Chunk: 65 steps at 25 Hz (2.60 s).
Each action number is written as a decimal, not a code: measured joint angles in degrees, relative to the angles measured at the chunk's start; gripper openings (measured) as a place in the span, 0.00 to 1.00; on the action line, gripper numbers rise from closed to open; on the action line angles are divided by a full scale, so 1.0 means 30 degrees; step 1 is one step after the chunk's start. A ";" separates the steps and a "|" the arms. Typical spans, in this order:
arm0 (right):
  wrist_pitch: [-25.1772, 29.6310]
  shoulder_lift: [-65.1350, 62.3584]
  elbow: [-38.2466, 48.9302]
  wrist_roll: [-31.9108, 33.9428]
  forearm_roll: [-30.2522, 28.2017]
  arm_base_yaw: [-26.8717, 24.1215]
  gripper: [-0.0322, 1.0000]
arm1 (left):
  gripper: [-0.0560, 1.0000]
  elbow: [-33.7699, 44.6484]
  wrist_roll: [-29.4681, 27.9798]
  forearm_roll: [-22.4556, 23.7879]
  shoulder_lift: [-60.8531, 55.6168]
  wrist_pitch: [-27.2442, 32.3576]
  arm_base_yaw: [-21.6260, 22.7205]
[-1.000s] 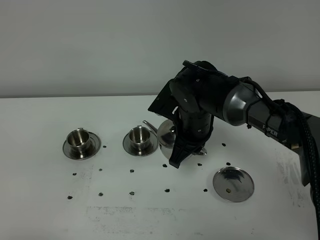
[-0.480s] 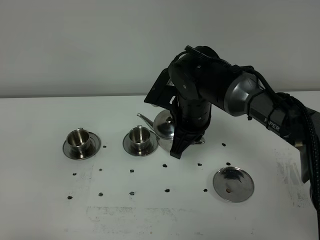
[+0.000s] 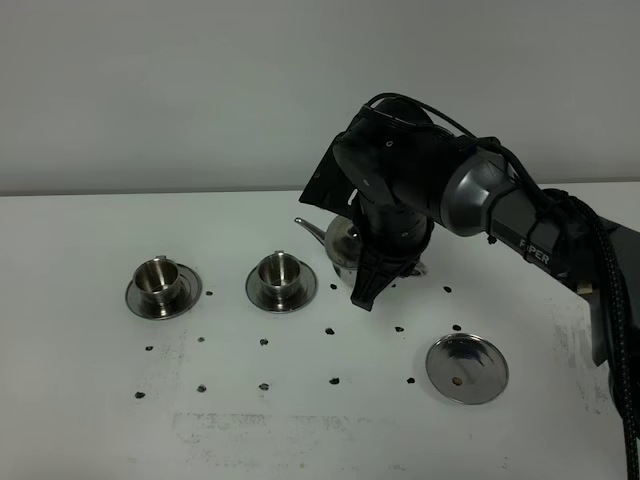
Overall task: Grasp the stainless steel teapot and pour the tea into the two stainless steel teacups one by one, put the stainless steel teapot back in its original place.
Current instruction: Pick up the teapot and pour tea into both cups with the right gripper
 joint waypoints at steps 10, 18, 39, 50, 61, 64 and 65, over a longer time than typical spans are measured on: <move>0.0000 0.0000 0.0000 0.0263 -0.0281 0.0014 0.23 | 0.56 0.0000 0.0000 0.0000 0.0000 0.0000 0.0000; -0.0435 0.0000 0.0000 0.0201 -0.0783 0.0292 0.23 | 0.56 0.0000 0.0000 0.0000 0.0000 0.0000 0.0000; -0.0069 0.0938 0.0000 -0.1900 -0.1714 0.1359 0.23 | 0.56 0.0000 0.0000 0.0000 0.0000 0.0000 0.0000; -0.0087 0.1312 0.0000 -0.2477 -0.3014 0.1522 0.23 | 0.56 0.0000 0.0000 0.0000 0.0000 0.0000 0.0000; -0.0811 0.1514 0.0000 -0.2886 -0.3775 0.1522 0.23 | 0.56 0.0000 0.0000 0.0000 0.0000 0.0000 0.0000; -0.1011 0.1536 0.0000 -0.2905 -0.3897 0.1522 0.23 | 0.56 0.0000 0.0000 0.0000 0.0000 0.0000 0.0000; -0.1099 0.1536 0.0000 -0.2905 -0.4027 0.1522 0.23 | 0.56 0.0000 0.0000 0.0000 0.0000 0.0000 0.0000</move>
